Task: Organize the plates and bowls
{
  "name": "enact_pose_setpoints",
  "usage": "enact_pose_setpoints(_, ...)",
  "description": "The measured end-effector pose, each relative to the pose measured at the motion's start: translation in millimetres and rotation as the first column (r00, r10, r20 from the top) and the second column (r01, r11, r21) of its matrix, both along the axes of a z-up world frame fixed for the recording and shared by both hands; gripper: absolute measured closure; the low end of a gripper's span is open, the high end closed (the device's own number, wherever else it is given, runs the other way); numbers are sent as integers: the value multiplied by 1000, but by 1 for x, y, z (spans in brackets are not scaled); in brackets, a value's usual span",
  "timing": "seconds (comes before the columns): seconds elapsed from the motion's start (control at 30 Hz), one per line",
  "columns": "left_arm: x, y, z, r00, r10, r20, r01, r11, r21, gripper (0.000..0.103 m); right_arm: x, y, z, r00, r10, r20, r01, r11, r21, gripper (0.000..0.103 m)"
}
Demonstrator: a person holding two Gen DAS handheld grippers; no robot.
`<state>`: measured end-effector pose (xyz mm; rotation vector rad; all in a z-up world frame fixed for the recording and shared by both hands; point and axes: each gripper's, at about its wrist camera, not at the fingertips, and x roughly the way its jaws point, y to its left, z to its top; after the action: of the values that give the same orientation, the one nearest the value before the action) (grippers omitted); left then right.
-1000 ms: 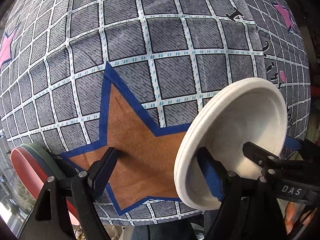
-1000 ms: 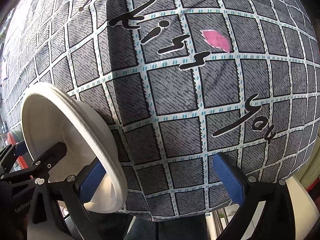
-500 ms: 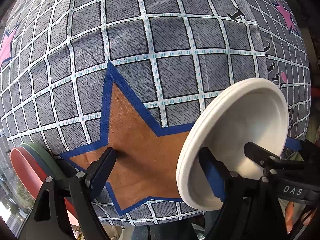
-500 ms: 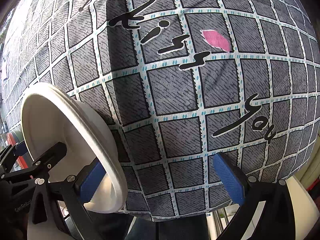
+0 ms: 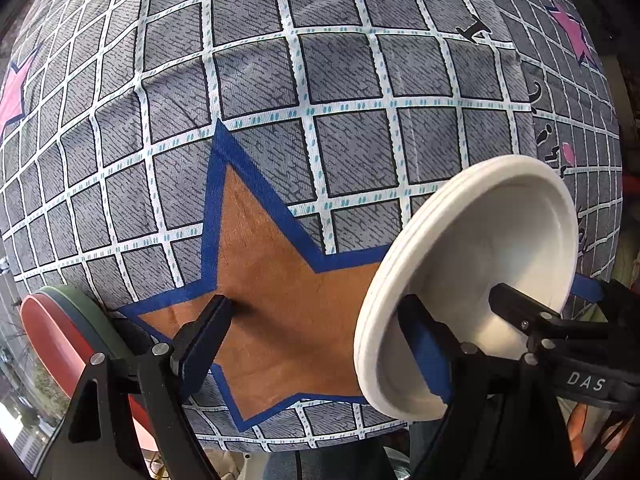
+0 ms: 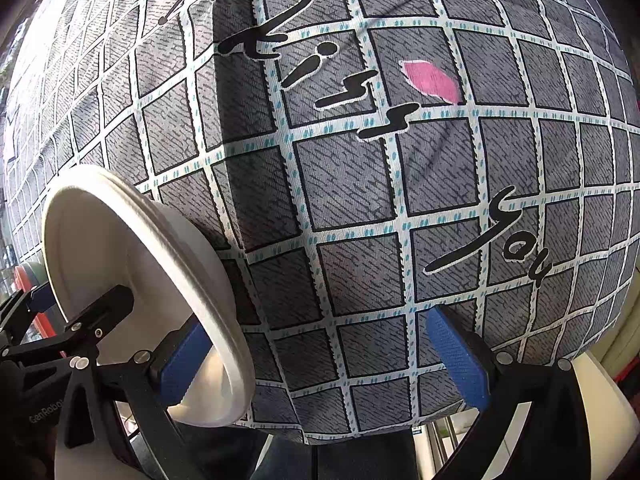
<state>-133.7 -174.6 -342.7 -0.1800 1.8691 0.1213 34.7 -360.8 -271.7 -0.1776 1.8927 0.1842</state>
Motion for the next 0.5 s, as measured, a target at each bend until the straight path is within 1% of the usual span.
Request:
enact_pose_setpoints(0.23,-2,3,0,1000,5,-3,-5,1000,1,13,-2,1,7,1000,-9,3,9,1000,0,0)
enact_pose_setpoints(0.5,-2,4,0,1000,9,-1,-9,1000,2,13,-1,3,3,1000,-12,-11,12,1000,-4,0)
